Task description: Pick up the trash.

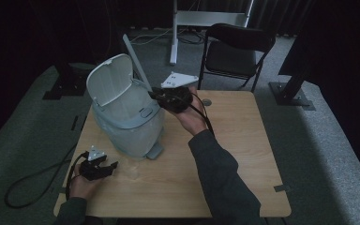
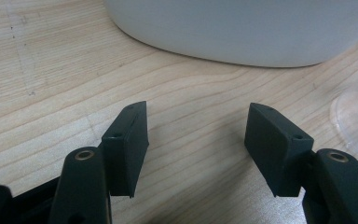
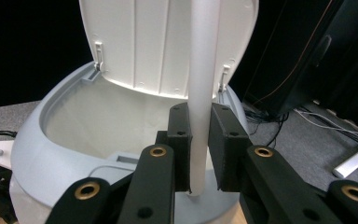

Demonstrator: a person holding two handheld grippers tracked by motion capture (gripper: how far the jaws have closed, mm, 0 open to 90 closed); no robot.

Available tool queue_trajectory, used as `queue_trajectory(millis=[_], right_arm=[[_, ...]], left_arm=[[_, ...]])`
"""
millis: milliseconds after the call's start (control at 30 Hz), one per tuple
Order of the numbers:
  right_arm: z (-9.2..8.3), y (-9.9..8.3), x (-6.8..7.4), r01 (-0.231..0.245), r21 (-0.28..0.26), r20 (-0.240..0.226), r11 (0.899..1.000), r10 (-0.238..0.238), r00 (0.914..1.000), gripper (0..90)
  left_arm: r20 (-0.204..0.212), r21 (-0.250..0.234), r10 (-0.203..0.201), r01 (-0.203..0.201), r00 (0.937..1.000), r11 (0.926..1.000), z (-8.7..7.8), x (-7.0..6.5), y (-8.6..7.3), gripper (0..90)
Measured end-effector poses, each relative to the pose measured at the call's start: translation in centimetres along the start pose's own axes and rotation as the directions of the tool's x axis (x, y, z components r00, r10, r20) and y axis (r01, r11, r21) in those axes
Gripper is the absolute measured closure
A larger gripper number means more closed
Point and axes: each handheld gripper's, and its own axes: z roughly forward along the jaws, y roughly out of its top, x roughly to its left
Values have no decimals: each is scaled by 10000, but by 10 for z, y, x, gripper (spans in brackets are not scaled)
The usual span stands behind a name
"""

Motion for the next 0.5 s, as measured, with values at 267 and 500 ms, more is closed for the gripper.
queue_trajectory(millis=[267,500], right_arm=[[9,4,4,67,25,-66,10000,-67,10000,788],[14,7,4,4,55,19,10000,-4,10000,787]], left_arm=[[4,-5,-5,5,10000,10000,0,0,0,398],[0,-25,-27,27,10000,10000,0,0,0,398]])
